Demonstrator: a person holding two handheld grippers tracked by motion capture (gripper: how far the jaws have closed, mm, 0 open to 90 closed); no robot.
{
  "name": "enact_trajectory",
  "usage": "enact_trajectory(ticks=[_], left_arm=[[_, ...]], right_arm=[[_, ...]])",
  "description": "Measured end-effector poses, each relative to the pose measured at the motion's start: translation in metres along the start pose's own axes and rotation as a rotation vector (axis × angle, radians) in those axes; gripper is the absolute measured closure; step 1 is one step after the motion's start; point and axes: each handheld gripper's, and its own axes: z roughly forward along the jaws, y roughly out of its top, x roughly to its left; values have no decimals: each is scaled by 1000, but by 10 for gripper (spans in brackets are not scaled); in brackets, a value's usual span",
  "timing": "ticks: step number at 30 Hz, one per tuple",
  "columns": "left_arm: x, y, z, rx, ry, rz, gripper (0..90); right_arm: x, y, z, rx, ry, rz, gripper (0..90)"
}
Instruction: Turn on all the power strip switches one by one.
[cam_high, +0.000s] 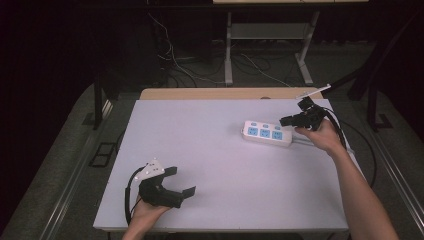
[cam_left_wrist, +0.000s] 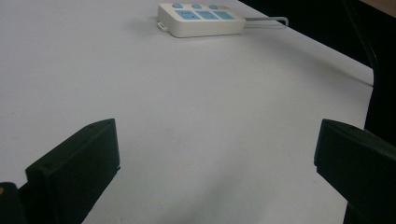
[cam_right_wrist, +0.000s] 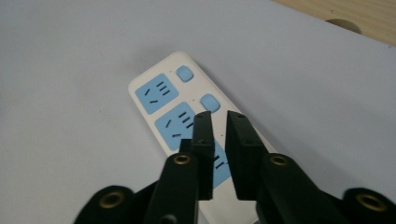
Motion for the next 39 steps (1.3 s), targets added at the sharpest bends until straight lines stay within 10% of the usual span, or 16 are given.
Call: enact_trajectory(ticks=[39], left_arm=[[3, -1, -1, -6, 4, -14, 0]], right_arm=[[-22, -9, 42, 47, 0, 69, 899]])
